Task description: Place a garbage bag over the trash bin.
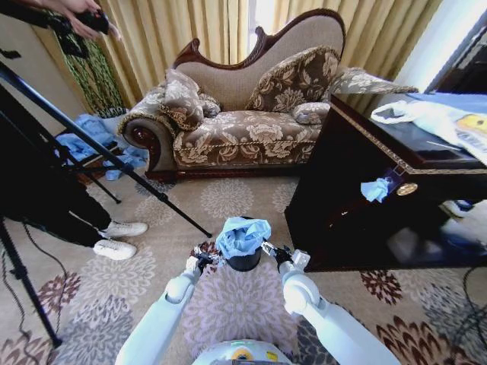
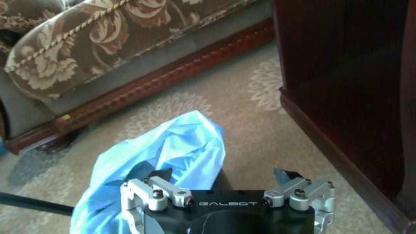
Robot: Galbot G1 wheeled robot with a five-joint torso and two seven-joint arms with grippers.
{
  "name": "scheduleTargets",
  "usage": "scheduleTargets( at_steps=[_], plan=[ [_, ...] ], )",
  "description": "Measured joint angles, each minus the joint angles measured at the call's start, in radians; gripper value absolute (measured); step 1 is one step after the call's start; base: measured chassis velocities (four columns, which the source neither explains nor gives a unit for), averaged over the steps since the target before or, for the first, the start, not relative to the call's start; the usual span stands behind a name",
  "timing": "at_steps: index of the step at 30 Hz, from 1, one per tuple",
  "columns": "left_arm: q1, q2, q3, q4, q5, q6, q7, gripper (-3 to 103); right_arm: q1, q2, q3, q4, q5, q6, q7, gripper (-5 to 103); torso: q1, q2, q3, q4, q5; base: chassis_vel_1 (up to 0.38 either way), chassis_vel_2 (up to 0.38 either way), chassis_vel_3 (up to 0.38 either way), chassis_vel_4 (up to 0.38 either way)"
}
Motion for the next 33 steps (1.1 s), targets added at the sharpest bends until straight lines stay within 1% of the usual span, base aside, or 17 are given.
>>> scheduleTargets(
  at_steps=[1, 4, 5, 8, 9, 11, 13, 15, 20, 24, 25, 27, 28, 30, 31, 33],
  plan=[
    [0.000, 0.000, 0.000, 0.000, 0.000, 0.000, 0.000, 100, 0.000, 0.000, 0.000, 0.000, 0.000, 0.000, 0.000, 100, 0.000, 0.000, 0.000, 0.0000, 0.0000, 0.000, 0.000, 0.000, 0.000],
    [-0.007, -0.003, 0.003, 0.001, 0.001, 0.000, -0.005, 100, 0.008, 0.026, -0.016, -0.040, -0.058, 0.002, 0.012, 100, 0.000, 0.000, 0.000, -0.0001, -0.0001, 0.000, 0.000, 0.000, 0.000],
    [-0.007, -0.003, 0.003, 0.001, 0.001, 0.000, -0.005, 100, 0.008, 0.026, -0.016, -0.040, -0.058, 0.002, 0.012, 100, 0.000, 0.000, 0.000, -0.0001, -0.0001, 0.000, 0.000, 0.000, 0.000],
    [-0.013, -0.008, 0.005, 0.005, 0.002, 0.001, -0.008, 100, 0.031, 0.069, -0.047, -0.099, -0.156, 0.003, 0.051, 100, 0.000, 0.000, 0.000, 0.0000, -0.0001, 0.000, 0.000, 0.000, 0.000],
    [-0.013, -0.008, 0.005, 0.005, 0.002, 0.001, -0.008, 100, 0.031, 0.069, -0.047, -0.099, -0.156, 0.003, 0.051, 100, 0.000, 0.000, 0.000, 0.0000, -0.0001, 0.000, 0.000, 0.000, 0.000],
    [-0.015, -0.009, 0.006, 0.005, 0.003, 0.004, -0.009, 100, 0.052, 0.108, -0.072, -0.133, -0.184, 0.002, 0.092, 100, 0.000, 0.000, 0.000, -0.0001, -0.0002, 0.000, 0.000, 0.000, 0.000],
    [-0.016, -0.009, 0.006, 0.005, 0.004, 0.004, -0.009, 100, 0.057, 0.119, -0.077, -0.142, -0.186, 0.002, 0.101, 100, 0.000, 0.000, 0.000, 0.0000, -0.0001, 0.000, 0.000, 0.000, 0.000],
    [-0.016, -0.009, 0.005, 0.005, 0.005, 0.006, -0.010, 100, 0.081, 0.159, -0.087, -0.171, -0.180, 0.005, 0.131, 100, 0.000, 0.000, 0.000, 0.0001, -0.0002, 0.000, 0.000, 0.000, 0.000],
    [-0.018, -0.007, 0.003, 0.005, 0.005, 0.008, -0.011, 100, 0.107, 0.185, -0.089, -0.189, -0.154, 0.009, 0.137, 100, 0.000, 0.000, 0.000, 0.0001, -0.0002, 0.000, 0.000, 0.000, 0.000],
    [-0.020, -0.008, 0.003, 0.005, 0.005, 0.008, -0.014, 100, 0.132, 0.197, -0.091, -0.222, -0.149, 0.013, 0.127, 100, 0.000, 0.000, 0.000, 0.0000, -0.0003, 0.000, 0.000, 0.000, 0.000],
    [-0.022, -0.007, 0.003, 0.005, 0.005, 0.009, -0.015, 100, 0.139, 0.200, -0.091, -0.234, -0.149, 0.014, 0.123, 91, 0.000, 0.000, 0.000, 0.0001, -0.0003, 0.000, 0.000, 0.000, 0.000],
    [-0.024, -0.007, 0.003, 0.005, 0.004, 0.009, -0.015, 100, 0.145, 0.201, -0.090, -0.243, -0.148, 0.015, 0.119, 91, 0.000, 0.000, 0.000, 0.0001, -0.0003, 0.000, 0.000, 0.000, 0.000],
    [-0.027, -0.006, 0.002, 0.007, 0.003, 0.009, -0.015, 100, 0.150, 0.201, -0.090, -0.252, -0.147, 0.015, 0.114, 85, 0.000, 0.000, 0.000, 0.0000, -0.0003, 0.000, 0.000, 0.000, 0.000],
    [-0.032, -0.005, 0.002, 0.010, 0.002, 0.009, -0.016, 100, 0.160, 0.201, -0.093, -0.274, -0.146, 0.015, 0.102, 85, 0.000, 0.000, 0.000, 0.0000, -0.0003, 0.000, 0.000, 0.000, 0.000],
    [-0.034, -0.005, 0.001, 0.011, 0.001, 0.009, -0.016, 100, 0.163, 0.202, -0.094, -0.283, -0.146, 0.015, 0.098, 69, 0.000, 0.000, 0.000, 0.0000, -0.0002, 0.000, 0.000, 0.000, 0.000],
    [-0.036, -0.005, 0.002, 0.013, 0.000, 0.009, -0.016, 100, 0.166, 0.204, -0.094, -0.289, -0.146, 0.015, 0.095, 69, 0.000, 0.000, 0.000, 0.0000, -0.0002, 0.000, 0.000, 0.000, 0.000]
  ],
)
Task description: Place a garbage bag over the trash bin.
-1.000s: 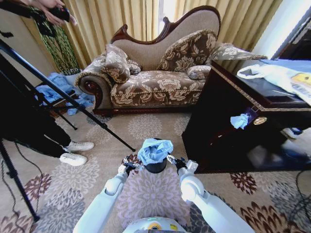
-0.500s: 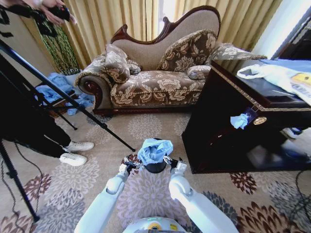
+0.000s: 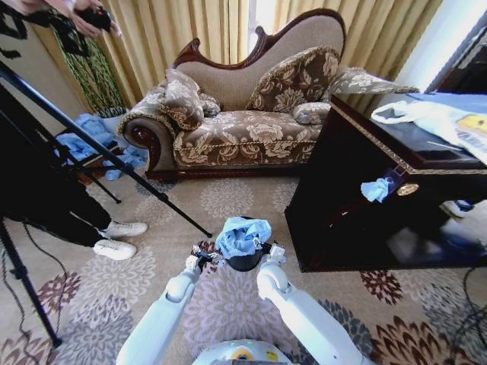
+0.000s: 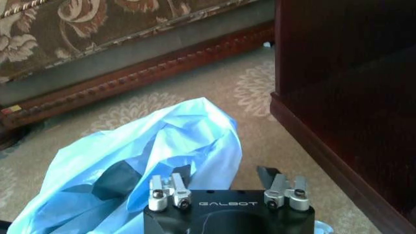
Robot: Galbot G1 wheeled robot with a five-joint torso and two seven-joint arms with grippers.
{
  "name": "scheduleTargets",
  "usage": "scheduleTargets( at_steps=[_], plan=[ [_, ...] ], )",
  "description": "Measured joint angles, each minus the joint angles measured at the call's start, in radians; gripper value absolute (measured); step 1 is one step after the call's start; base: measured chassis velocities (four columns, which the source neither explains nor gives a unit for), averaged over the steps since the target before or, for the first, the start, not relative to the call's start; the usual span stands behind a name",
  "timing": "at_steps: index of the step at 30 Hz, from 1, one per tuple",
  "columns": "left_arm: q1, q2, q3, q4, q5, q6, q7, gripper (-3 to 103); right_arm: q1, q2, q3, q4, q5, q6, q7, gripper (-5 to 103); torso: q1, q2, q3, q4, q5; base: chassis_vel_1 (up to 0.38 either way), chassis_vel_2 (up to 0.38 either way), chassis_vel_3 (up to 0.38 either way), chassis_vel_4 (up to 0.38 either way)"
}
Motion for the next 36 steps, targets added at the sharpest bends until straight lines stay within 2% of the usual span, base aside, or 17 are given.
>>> scheduleTargets(
  at_steps=[1, 4, 5, 8, 9, 11, 12, 15, 16, 18, 19, 30, 36],
  plan=[
    [-0.002, 0.000, 0.000, 0.002, -0.001, 0.000, 0.000, 100, 0.005, 0.003, -0.001, -0.006, 0.000, 0.000, -0.002, 63, 0.000, 0.000, 0.000, 0.0000, 0.0000, 0.000, 0.000, 0.000, 0.000],
    [-0.003, 0.000, 0.000, 0.006, -0.002, 0.000, 0.000, 100, 0.012, 0.005, -0.004, -0.013, 0.002, 0.000, -0.003, 58, 0.000, 0.000, 0.000, 0.0001, 0.0001, 0.000, 0.000, 0.000, 0.000],
    [-0.005, 0.000, 0.000, 0.010, -0.003, -0.001, 0.000, 100, 0.019, 0.006, -0.008, -0.018, 0.002, 0.000, -0.004, 47, 0.000, 0.000, 0.000, 0.0001, 0.0001, 0.000, 0.000, 0.000, 0.000],
    [-0.007, 0.000, 0.000, 0.015, -0.006, -0.002, 0.000, 100, 0.026, 0.005, -0.013, -0.020, 0.005, 0.000, -0.004, 41, 0.000, 0.000, 0.000, 0.0000, 0.0002, 0.000, 0.000, 0.000, 0.000],
    [-0.008, 0.000, 0.000, 0.018, -0.010, -0.004, 0.000, 100, 0.029, 0.005, -0.016, -0.020, 0.006, 0.000, -0.003, 30, 0.000, 0.000, 0.000, 0.0001, 0.0002, 0.000, 0.000, 0.000, 0.000],
    [-0.009, 0.000, 0.000, 0.020, -0.014, -0.004, 0.000, 100, 0.030, 0.005, -0.017, -0.021, 0.006, 0.000, -0.002, 30, 0.000, 0.000, 0.000, 0.0001, 0.0001, 0.000, 0.000, 0.000, 0.000],
    [-0.010, 0.000, 0.000, 0.022, -0.018, -0.004, 0.000, 100, 0.032, 0.004, -0.020, -0.022, 0.006, 0.000, -0.002, 19, 0.000, 0.000, 0.000, 0.0000, 0.0002, 0.000, 0.000, 0.000, 0.000],
    [-0.010, 0.001, 0.000, 0.026, -0.021, -0.005, 0.001, 100, 0.035, 0.003, -0.026, -0.022, 0.007, 0.000, 0.000, 19, 0.000, 0.000, 0.000, 0.0000, 0.0002, 0.000, 0.000, 0.000, 0.000],
    [-0.011, 0.002, 0.000, 0.030, -0.022, -0.007, 0.002, 100, 0.038, 0.003, -0.029, -0.025, 0.006, 0.000, 0.001, 9, 0.000, 0.000, 0.000, 0.0001, 0.0002, 0.000, 0.000, 0.000, 0.000],
    [-0.011, 0.002, -0.001, 0.033, -0.022, -0.009, 0.002, 100, 0.039, 0.003, -0.030, -0.027, 0.005, 0.001, 0.001, 9, 0.000, 0.000, 0.000, 0.0001, 0.0002, 0.000, 0.000, 0.000, 0.000],
    [-0.011, 0.002, -0.001, 0.035, -0.023, -0.010, 0.003, 100, 0.040, 0.002, -0.031, -0.028, 0.005, 0.001, 0.001, 2, 0.000, 0.000, 0.000, 0.0001, 0.0002, 0.000, 0.000, 0.000, 0.000],
    [-0.015, 0.005, -0.003, 0.051, -0.039, -0.023, 0.005, 100, 0.081, -0.039, -0.052, -0.013, -0.004, 0.000, 0.010, 0, 0.000, 0.000, 0.000, 0.0001, 0.0003, 0.000, 0.000, 0.000, 0.000],
    [-0.014, 0.006, -0.004, 0.051, -0.042, -0.029, 0.005, 100, 0.066, -0.115, -0.066, 0.014, -0.004, -0.038, -0.014, 0, 0.000, 0.000, 0.000, 0.0000, 0.0003, 0.000, 0.000, 0.000, 0.000]
  ],
)
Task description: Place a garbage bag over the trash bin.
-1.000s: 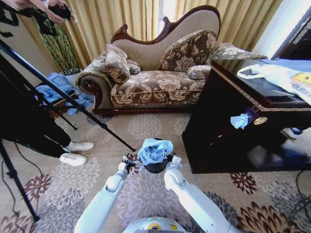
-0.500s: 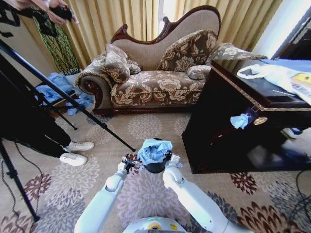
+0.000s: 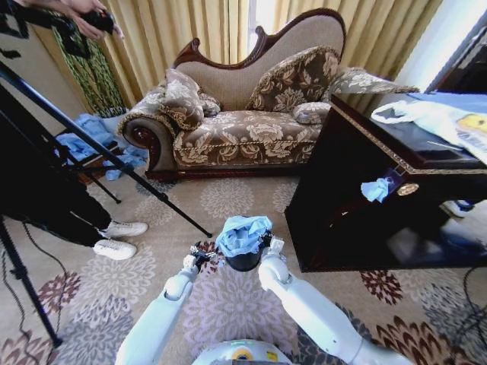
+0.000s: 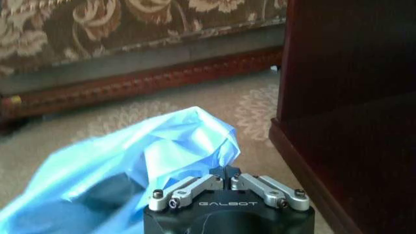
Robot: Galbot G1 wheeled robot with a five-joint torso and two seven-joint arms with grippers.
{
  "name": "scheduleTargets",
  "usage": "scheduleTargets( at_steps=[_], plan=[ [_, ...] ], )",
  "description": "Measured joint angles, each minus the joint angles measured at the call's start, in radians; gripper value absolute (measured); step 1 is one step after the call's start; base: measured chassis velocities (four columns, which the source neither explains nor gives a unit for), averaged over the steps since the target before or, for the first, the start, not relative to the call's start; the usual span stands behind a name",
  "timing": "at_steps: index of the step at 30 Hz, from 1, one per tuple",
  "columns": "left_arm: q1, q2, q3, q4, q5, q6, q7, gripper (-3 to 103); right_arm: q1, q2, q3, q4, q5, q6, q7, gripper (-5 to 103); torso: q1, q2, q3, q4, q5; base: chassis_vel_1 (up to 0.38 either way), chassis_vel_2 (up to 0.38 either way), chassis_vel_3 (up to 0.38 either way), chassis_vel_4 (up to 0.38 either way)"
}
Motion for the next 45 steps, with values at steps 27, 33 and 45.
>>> scheduleTargets(
  at_steps=[27, 33, 45],
  plan=[
    [0.003, -0.002, 0.003, 0.000, -0.004, -0.011, 0.000, 100, -0.063, -0.042, 0.016, -0.146, -0.186, 0.055, -0.317, 0, 0.000, 0.000, 0.000, 0.0000, 0.0000, 0.000, 0.000, 0.000, 0.000],
    [0.005, -0.004, 0.004, -0.001, -0.004, -0.011, 0.000, 100, -0.082, -0.026, 0.029, -0.188, -0.230, 0.104, -0.362, 0, 0.000, 0.000, 0.000, 0.0000, -0.0001, 0.000, 0.000, 0.000, 0.000],
    [0.005, -0.004, 0.005, -0.014, -0.003, -0.004, 0.000, 100, -0.102, -0.010, 0.031, -0.199, -0.279, 0.126, -0.373, 3, 0.000, 0.000, 0.000, 0.0000, 0.0000, 0.000, 0.000, 0.000, 0.000]
  ],
)
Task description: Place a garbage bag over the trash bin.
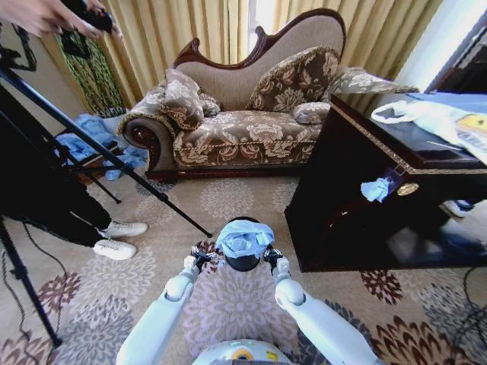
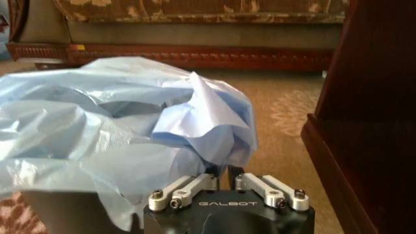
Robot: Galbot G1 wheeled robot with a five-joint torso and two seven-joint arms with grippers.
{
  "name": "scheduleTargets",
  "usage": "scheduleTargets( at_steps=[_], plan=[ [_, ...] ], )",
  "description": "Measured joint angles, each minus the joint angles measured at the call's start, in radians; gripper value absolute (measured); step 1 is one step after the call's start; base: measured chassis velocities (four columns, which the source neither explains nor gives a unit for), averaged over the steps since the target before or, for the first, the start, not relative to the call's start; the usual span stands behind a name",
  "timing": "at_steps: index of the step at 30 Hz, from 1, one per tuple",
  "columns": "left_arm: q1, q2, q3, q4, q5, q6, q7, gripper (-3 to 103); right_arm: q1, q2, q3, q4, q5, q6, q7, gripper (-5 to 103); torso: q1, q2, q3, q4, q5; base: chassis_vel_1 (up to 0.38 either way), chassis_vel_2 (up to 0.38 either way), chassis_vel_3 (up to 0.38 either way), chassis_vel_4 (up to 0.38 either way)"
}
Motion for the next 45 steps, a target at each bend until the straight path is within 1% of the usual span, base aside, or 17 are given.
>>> scheduleTargets(
  at_steps=[2, 5, 6, 8, 9, 10, 11, 14, 15, 17, 18, 20, 21, 22, 23, 32, 45],
  plan=[
    [0.003, 0.001, 0.000, -0.006, 0.000, 0.001, 0.000, 100, -0.006, -0.011, 0.000, 0.025, -0.001, -0.002, 0.016, 19, 0.000, 0.000, 0.000, -0.0001, -0.0001, 0.000, 0.000, 0.000, 0.000],
    [0.011, 0.004, -0.002, -0.015, 0.001, 0.002, 0.000, 100, -0.020, -0.028, 0.005, 0.061, 0.002, -0.008, 0.028, 19, 0.000, 0.000, 0.000, -0.0001, -0.0002, 0.000, 0.000, 0.000, 0.000],
    [0.014, 0.004, -0.003, -0.017, 0.001, 0.002, 0.000, 100, -0.026, -0.035, 0.008, 0.073, 0.004, -0.010, 0.032, 36, 0.000, 0.000, 0.000, 0.0000, -0.0001, 0.000, 0.000, 0.000, 0.000],
    [0.016, 0.005, -0.004, -0.020, 0.002, 0.002, 0.000, 100, -0.036, -0.046, 0.015, 0.092, 0.006, -0.012, 0.035, 36, 0.000, 0.000, 0.000, 0.0000, 0.0000, 0.000, 0.000, 0.000, 0.000],
    [0.017, 0.005, -0.005, -0.022, 0.003, 0.002, 0.000, 100, -0.043, -0.055, 0.021, 0.104, 0.006, -0.012, 0.035, 47, 0.000, 0.000, 0.000, 0.0002, -0.0001, 0.000, 0.000, 0.000, 0.000],
    [0.018, 0.006, -0.005, -0.023, 0.003, 0.002, 0.000, 100, -0.049, -0.062, 0.025, 0.113, 0.006, -0.012, 0.035, 47, 0.000, 0.000, 0.000, 0.0002, 0.0000, 0.000, 0.000, 0.000, 0.000],
    [0.018, 0.005, -0.006, -0.025, 0.004, 0.002, -0.001, 100, -0.059, -0.076, 0.031, 0.129, 0.007, -0.014, 0.035, 58, 0.000, 0.000, 0.000, 0.0001, 0.0000, 0.000, 0.000, 0.000, 0.000],
    [0.020, 0.005, -0.007, -0.028, 0.005, 0.002, -0.001, 100, -0.070, -0.091, 0.040, 0.143, 0.006, -0.014, 0.035, 58, 0.000, 0.000, 0.000, 0.0001, 0.0000, 0.000, 0.000, 0.000, 0.000],
    [0.021, 0.004, -0.007, -0.029, 0.005, 0.002, -0.001, 100, -0.075, -0.097, 0.044, 0.147, 0.004, -0.014, 0.034, 69, 0.000, 0.000, 0.000, 0.0000, 0.0000, 0.000, 0.000, 0.000, 0.000],
    [0.023, 0.004, -0.007, -0.031, 0.006, 0.003, -0.001, 100, -0.083, -0.105, 0.051, 0.152, 0.001, -0.013, 0.034, 69, 0.000, 0.000, 0.000, 0.0000, 0.0000, 0.000, 0.000, 0.000, 0.000],
    [0.025, 0.003, -0.007, -0.033, 0.006, 0.003, -0.001, 100, -0.091, -0.113, 0.060, 0.158, -0.004, -0.012, 0.032, 79, 0.000, 0.000, 0.000, 0.0000, 0.0000, 0.000, 0.000, 0.000, 0.000],
    [0.028, 0.003, -0.007, -0.036, 0.007, 0.004, -0.001, 100, -0.098, -0.121, 0.067, 0.164, -0.010, -0.010, 0.030, 79, 0.000, 0.000, 0.000, 0.0001, 0.0001, 0.000, 0.000, 0.000, 0.000],
    [0.029, 0.003, -0.007, -0.038, 0.008, 0.005, -0.001, 100, -0.103, -0.130, 0.073, 0.171, -0.015, -0.008, 0.028, 90, 0.000, 0.000, 0.000, 0.0001, 0.0001, 0.000, 0.000, 0.000, 0.000],
    [0.030, 0.003, -0.007, -0.040, 0.008, 0.006, -0.001, 100, -0.107, -0.136, 0.077, 0.176, -0.017, -0.008, 0.027, 90, 0.000, 0.000, 0.000, 0.0001, 0.0001, 0.000, 0.000, 0.000, 0.000],
    [0.032, 0.003, -0.007, -0.042, 0.009, 0.006, -0.001, 100, -0.117, -0.152, 0.087, 0.195, -0.019, -0.007, 0.025, 98, 0.000, 0.000, 0.000, 0.0001, 0.0001, 0.000, 0.000, 0.000, 0.000],
    [0.066, 0.008, -0.007, -0.065, 0.039, 0.006, 0.003, 100, -0.185, -0.187, 0.154, 0.295, -0.029, -0.006, 0.023, 100, 0.000, 0.000, 0.000, 0.0000, 0.0001, 0.000, 0.000, 0.000, 0.000],
    [0.122, 0.067, -0.054, -0.143, 0.247, -0.072, 0.126, 100, -0.357, -0.198, 0.366, 0.410, -0.041, 0.004, -0.010, 100, 0.000, 0.000, 0.000, 0.0002, 0.0001, 0.000, 0.000, 0.000, 0.000]
  ],
)
